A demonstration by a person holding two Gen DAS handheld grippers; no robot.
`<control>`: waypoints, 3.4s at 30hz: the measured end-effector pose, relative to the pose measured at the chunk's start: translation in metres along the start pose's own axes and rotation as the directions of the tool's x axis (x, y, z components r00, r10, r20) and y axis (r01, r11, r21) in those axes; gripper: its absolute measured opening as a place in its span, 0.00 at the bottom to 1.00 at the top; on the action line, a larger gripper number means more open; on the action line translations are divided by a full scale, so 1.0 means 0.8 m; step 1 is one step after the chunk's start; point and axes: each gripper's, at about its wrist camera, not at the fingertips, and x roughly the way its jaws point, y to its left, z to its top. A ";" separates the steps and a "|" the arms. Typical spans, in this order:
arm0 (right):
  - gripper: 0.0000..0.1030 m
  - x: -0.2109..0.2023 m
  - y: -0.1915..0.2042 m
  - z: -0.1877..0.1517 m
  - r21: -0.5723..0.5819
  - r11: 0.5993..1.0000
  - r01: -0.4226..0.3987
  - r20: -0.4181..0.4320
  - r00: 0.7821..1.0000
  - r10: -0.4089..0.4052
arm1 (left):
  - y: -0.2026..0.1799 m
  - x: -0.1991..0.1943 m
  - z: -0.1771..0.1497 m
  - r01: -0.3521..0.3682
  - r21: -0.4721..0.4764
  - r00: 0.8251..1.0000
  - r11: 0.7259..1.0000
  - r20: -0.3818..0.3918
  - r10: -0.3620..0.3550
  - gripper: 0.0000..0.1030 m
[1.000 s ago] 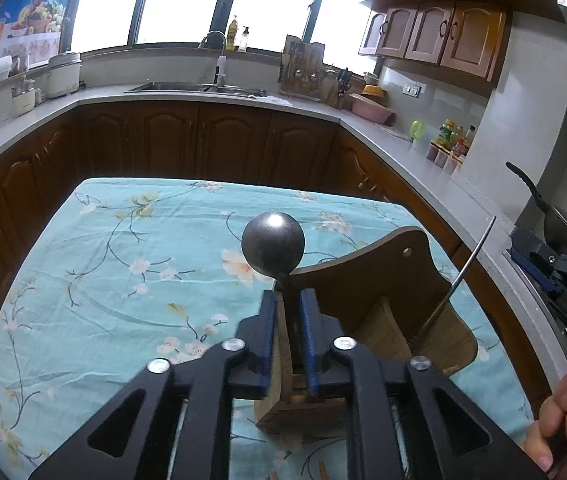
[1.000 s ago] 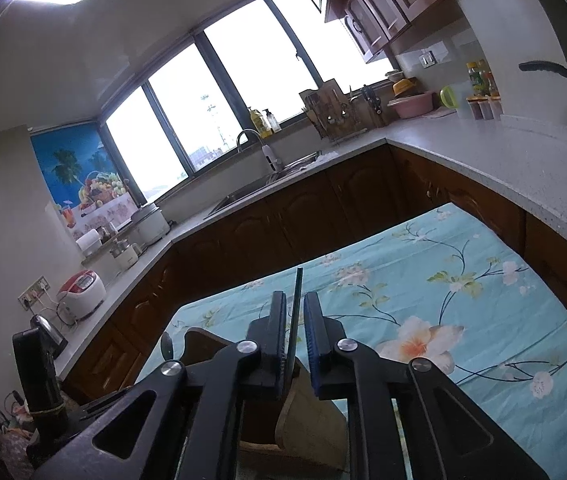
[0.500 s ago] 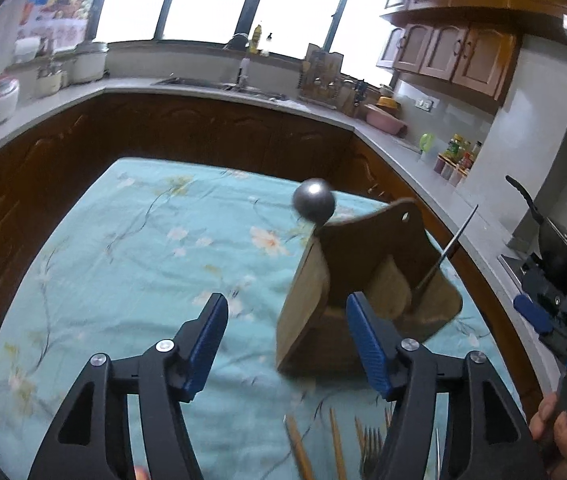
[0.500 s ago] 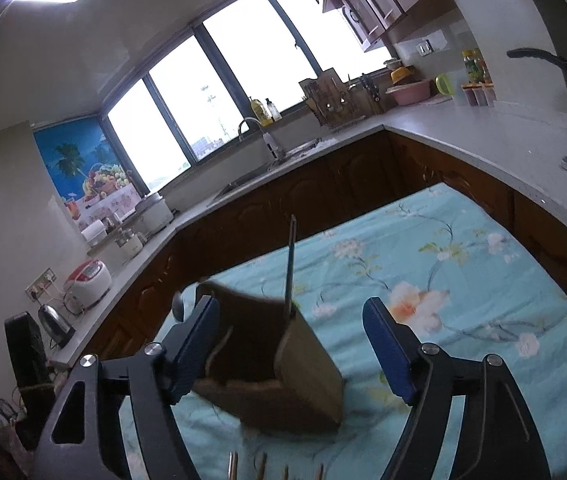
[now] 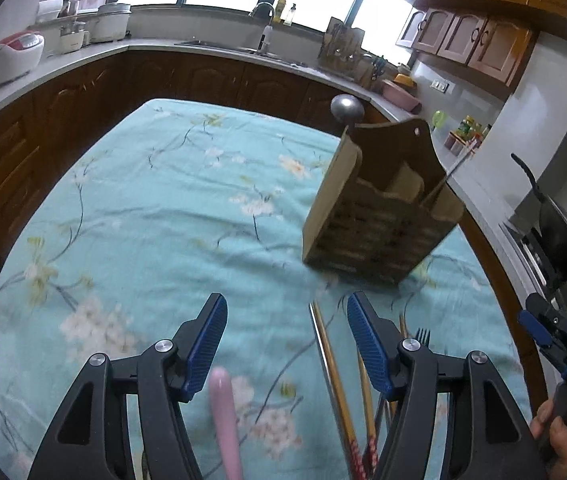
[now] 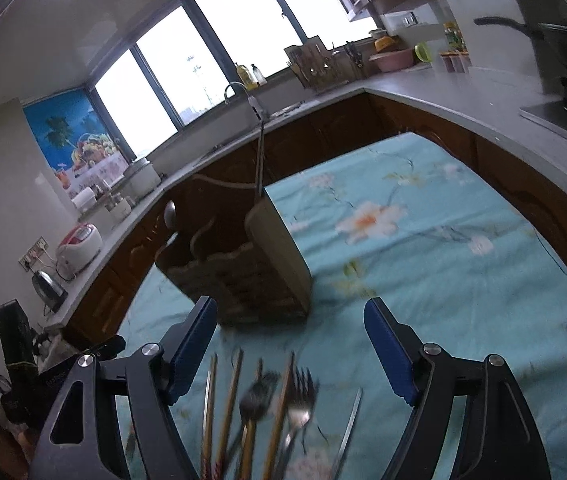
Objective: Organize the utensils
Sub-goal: 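Move both tools back down to the remaining utensils, then grasp a wooden chopstick with the left tool while the right tool grasps a steel chopstick, then lift and carry both chopsticks over the wooden holder with both tools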
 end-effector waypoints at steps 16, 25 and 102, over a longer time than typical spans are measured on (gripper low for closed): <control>0.76 -0.014 -0.004 -0.056 -0.029 0.999 0.043 -0.082 0.996 -0.045 | -0.011 -0.009 -0.026 -0.010 0.036 0.999 0.999 -0.050 0.012 0.59; 0.73 0.002 -0.008 -0.065 -0.066 0.993 0.093 -0.122 0.987 -0.101 | -0.036 0.022 -0.013 0.017 0.086 0.996 0.996 -0.086 -0.009 0.59; 0.04 0.002 0.078 0.002 -0.179 0.983 -0.031 -0.103 0.995 0.012 | -0.011 -0.067 0.026 0.186 0.137 0.982 0.973 -0.035 -0.183 0.04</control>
